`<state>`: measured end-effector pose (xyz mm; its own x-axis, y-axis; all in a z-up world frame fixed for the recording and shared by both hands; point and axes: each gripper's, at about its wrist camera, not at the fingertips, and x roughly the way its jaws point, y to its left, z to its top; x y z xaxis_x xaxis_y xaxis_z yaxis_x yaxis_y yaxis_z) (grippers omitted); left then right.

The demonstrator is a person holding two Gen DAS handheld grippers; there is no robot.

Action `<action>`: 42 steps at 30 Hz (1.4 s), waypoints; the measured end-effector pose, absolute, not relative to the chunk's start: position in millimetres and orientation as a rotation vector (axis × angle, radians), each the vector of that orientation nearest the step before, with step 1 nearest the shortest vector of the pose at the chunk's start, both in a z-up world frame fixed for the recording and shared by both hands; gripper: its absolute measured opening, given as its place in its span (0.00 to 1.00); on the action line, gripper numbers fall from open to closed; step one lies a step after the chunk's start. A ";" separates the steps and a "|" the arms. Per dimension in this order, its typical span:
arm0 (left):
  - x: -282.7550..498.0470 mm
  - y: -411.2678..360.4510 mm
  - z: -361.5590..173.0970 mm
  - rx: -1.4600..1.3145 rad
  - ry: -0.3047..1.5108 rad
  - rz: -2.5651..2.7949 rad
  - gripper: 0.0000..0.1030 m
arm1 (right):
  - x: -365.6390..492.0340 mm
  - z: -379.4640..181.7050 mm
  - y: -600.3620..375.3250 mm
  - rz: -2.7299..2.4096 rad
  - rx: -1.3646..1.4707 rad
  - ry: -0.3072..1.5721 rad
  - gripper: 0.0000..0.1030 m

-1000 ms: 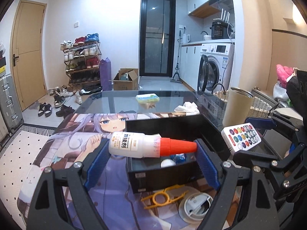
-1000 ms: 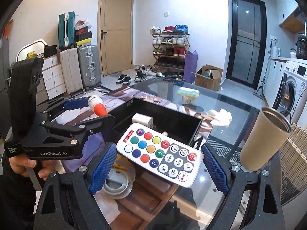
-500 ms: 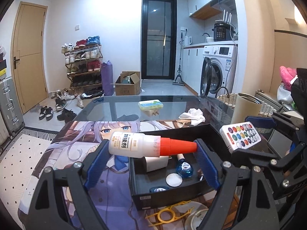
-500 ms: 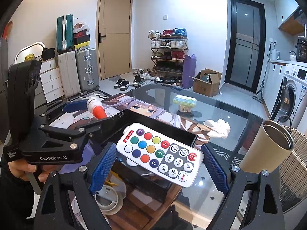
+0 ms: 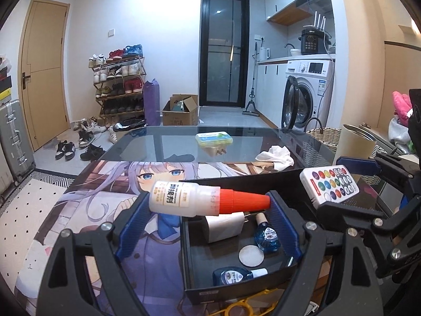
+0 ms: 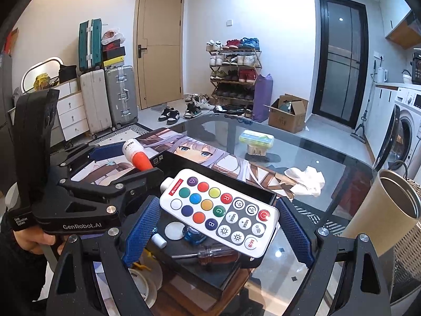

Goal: Organize rigid objects
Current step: 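Lift the glue bottle and remote and carry both over the black box, then lower the glue bottle and remote into the box and open both tools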

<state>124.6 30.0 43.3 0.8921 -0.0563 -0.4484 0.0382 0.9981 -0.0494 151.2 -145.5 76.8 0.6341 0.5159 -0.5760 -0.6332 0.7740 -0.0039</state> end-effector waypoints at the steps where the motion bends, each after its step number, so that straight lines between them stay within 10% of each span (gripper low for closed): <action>1: 125.9 30.1 42.6 -0.037 0.468 -0.046 0.84 | 153.2 75.5 -144.2 0.663 -0.219 0.588 0.87; 35: 140.1 25.3 34.1 -0.013 0.523 -0.068 0.84 | 171.3 48.7 -122.9 0.705 -0.368 0.635 0.78; 42: 139.3 24.9 32.1 -0.022 0.549 -0.089 0.97 | 161.2 60.0 -136.3 0.659 -0.331 0.621 0.93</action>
